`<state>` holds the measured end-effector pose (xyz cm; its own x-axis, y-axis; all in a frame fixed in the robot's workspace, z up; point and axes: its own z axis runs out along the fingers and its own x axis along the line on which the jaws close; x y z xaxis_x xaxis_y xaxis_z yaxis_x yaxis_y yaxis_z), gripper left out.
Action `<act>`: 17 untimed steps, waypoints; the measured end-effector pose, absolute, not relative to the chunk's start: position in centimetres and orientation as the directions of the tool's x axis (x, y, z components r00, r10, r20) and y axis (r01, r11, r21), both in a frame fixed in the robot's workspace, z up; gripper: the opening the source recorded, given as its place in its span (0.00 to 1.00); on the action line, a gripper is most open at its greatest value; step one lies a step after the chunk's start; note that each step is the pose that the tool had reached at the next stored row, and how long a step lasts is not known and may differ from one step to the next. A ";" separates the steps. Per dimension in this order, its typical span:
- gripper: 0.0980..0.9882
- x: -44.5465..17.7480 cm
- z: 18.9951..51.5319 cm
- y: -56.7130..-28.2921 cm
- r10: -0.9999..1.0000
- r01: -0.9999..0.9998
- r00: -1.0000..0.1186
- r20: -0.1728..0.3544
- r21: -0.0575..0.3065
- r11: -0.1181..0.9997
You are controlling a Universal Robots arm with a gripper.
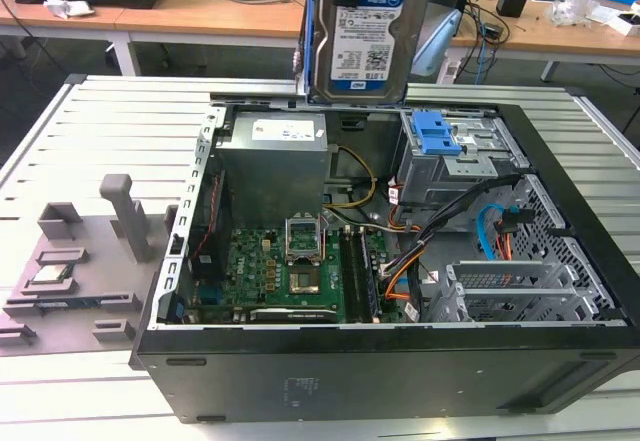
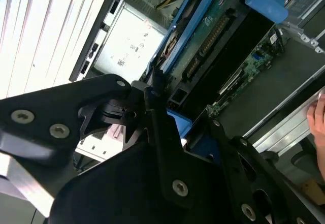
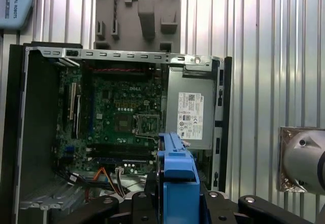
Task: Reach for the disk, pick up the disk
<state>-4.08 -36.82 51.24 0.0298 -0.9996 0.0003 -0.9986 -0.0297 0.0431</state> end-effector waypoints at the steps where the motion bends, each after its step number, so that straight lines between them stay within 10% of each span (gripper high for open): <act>1: 0.30 -3.7 51.2 -36.8 -1.000 -0.999 0.030 0.000 0.043 -0.030; 17: 0.30 -3.4 50.7 -37.2 -1.000 -0.999 -0.029 -0.010 0.043 0.029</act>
